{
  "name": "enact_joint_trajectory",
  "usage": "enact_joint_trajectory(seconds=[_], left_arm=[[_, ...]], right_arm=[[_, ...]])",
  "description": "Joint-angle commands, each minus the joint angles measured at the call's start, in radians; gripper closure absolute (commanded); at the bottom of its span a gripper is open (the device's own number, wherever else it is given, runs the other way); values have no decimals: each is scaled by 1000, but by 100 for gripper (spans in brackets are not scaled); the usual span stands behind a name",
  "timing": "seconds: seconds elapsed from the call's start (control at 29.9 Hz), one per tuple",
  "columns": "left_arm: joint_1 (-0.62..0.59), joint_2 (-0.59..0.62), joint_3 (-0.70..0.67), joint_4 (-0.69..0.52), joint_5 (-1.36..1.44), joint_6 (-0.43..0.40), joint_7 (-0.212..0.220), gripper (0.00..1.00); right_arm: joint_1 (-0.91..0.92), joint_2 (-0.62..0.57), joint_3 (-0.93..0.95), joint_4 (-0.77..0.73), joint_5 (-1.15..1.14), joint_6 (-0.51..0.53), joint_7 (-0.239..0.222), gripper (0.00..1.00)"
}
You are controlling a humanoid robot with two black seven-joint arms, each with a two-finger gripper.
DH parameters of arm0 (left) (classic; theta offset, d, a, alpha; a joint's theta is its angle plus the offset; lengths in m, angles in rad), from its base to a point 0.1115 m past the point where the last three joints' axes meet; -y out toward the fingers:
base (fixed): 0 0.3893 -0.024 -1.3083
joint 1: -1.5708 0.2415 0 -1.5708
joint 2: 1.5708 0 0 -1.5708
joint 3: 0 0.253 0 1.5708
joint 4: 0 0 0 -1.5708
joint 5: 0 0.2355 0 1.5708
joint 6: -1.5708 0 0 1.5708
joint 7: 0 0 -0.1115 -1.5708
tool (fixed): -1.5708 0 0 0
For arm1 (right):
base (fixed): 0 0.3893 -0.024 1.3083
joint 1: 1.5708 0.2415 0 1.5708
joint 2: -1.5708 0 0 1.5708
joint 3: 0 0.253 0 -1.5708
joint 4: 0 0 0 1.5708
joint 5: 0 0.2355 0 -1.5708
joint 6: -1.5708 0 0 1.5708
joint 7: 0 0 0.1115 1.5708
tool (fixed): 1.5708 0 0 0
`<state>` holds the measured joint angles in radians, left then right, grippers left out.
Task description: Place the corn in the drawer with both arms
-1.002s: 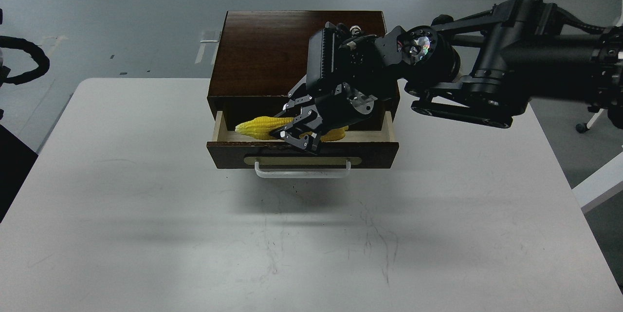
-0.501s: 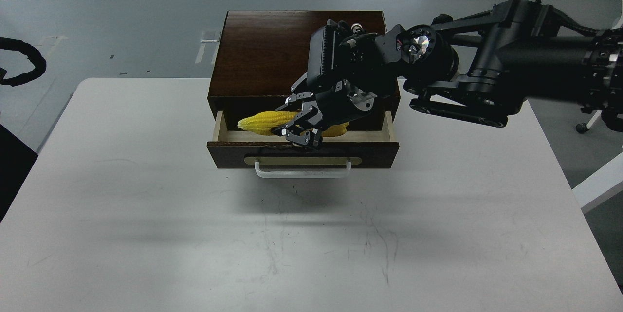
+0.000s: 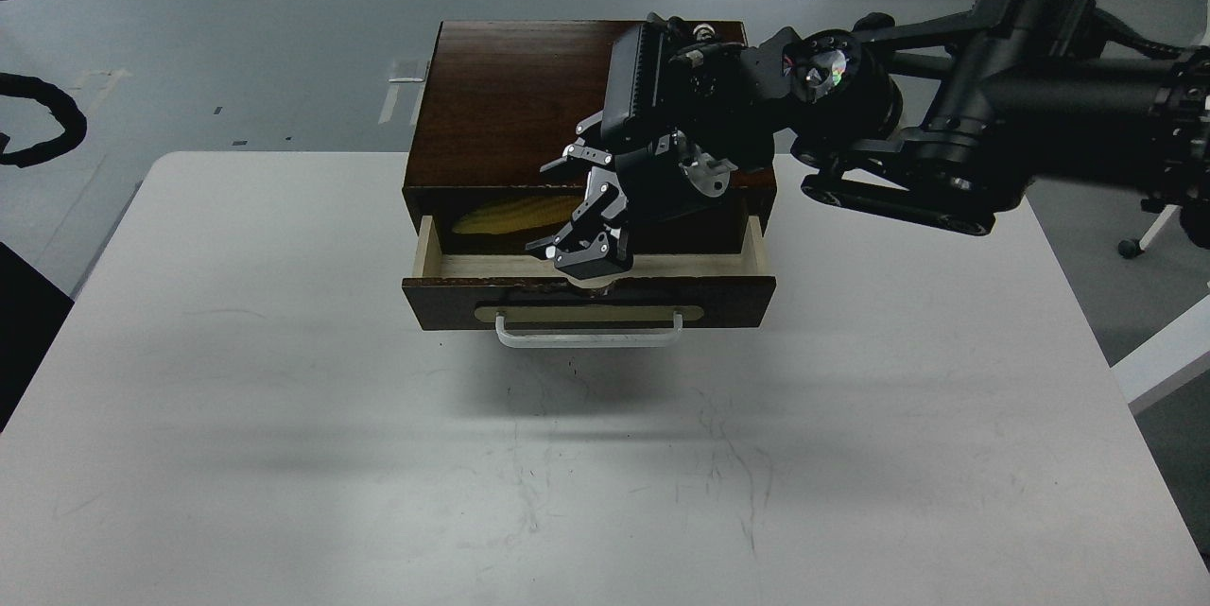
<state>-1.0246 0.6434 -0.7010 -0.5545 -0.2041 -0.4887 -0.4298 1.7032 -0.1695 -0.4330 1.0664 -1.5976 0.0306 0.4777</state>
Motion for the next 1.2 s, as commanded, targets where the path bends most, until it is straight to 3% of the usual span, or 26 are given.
enact_joint_trajectory(seconds=[0.0,0.23,0.57,0.7,0.97,1.17], left_arm=[[0,1,1,1,0,0,0,2],[0,-2,8,-1,3,0,3,2],[0,-25,6,-1,2,0,0,2],[-2,-42,6,1,-5,0,2,2],[3,-60,1,7,-8,0,3,2],[21,-61,8,10,-6,0,6,2]], right_arm=[[9,-24,89,-3,72,0,-2,3],[27,-57,258,-91,319,2,-10,0],[-32,-231,341,-292,980,0,-14,0],[-100,-274,401,-336,1146,0,-14,0],[-370,-330,762,-368,1418,8,-21,0],[-548,-341,1019,-373,1734,150,-33,0]])
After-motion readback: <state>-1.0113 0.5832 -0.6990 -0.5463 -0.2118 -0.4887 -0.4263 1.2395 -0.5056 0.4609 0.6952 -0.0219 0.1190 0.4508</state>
